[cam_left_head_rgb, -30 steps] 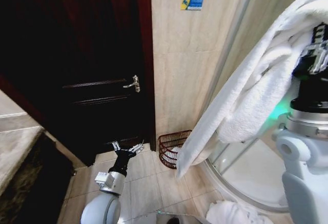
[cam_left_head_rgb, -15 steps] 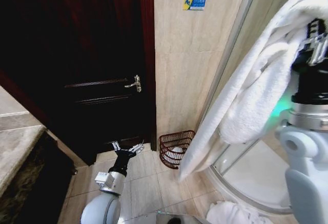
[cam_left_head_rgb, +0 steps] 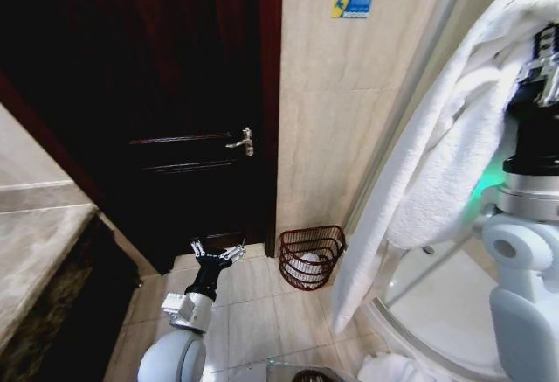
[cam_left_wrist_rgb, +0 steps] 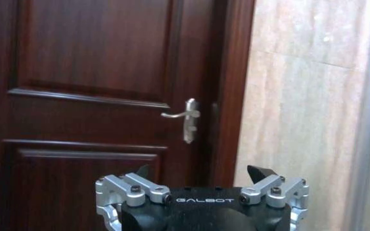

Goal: Discard the used towel into the hamper.

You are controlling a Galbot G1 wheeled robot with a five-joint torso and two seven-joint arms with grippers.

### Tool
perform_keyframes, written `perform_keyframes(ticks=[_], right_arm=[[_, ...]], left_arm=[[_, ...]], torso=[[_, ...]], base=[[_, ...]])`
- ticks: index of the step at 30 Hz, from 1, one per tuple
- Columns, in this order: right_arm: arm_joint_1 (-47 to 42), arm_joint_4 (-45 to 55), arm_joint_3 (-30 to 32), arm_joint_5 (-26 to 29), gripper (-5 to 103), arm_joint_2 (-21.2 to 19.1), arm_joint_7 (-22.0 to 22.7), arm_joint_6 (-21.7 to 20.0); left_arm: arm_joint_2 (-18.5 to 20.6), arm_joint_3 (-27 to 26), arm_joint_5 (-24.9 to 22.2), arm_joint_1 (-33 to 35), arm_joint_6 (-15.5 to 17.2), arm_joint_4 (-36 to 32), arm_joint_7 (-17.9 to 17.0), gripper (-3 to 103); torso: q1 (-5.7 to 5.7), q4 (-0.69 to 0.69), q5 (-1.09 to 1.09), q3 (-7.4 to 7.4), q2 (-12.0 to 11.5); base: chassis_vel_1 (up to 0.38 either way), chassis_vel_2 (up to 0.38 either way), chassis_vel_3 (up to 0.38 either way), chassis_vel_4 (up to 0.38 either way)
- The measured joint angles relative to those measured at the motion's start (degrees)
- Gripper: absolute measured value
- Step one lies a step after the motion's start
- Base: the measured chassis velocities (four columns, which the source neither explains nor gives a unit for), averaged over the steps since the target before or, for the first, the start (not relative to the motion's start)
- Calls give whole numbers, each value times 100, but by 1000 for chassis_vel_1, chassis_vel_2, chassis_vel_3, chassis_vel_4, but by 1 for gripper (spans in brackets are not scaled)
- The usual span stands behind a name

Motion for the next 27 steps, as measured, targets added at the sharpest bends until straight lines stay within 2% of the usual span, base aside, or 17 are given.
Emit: perform_keyframes(ticks=[6,9,15,22,27], right_arm=[[89,-52,98,52,11,-85,-62,-3],[480,-313,94,231,11,-217,-193,5],[919,-549,-38,257,11,-132,-281,-73],[808,-573,-54,229,11,4,-338,-88],[775,-523,-21,338,11,-38,-344,-88]], left_arm=[[0,-1,0,1,0,0,0,100],[0,0,0,0,0,0,0,100],[0,0,0,0,0,0,0,100],[0,0,0,1,0,0,0,100],[0,0,0,1,0,0,0,100]], torso=[[0,4,-1,0,0],[0,-2,-1,0,0],[0,0,-1,0,0],[-1,0,3,0,0],[-1,0,0,0,1]], base=[[73,77,75,71],[0,0,0,0],[0,0,0,0],[-38,47,32,-36],[-109,132,122,-127]])
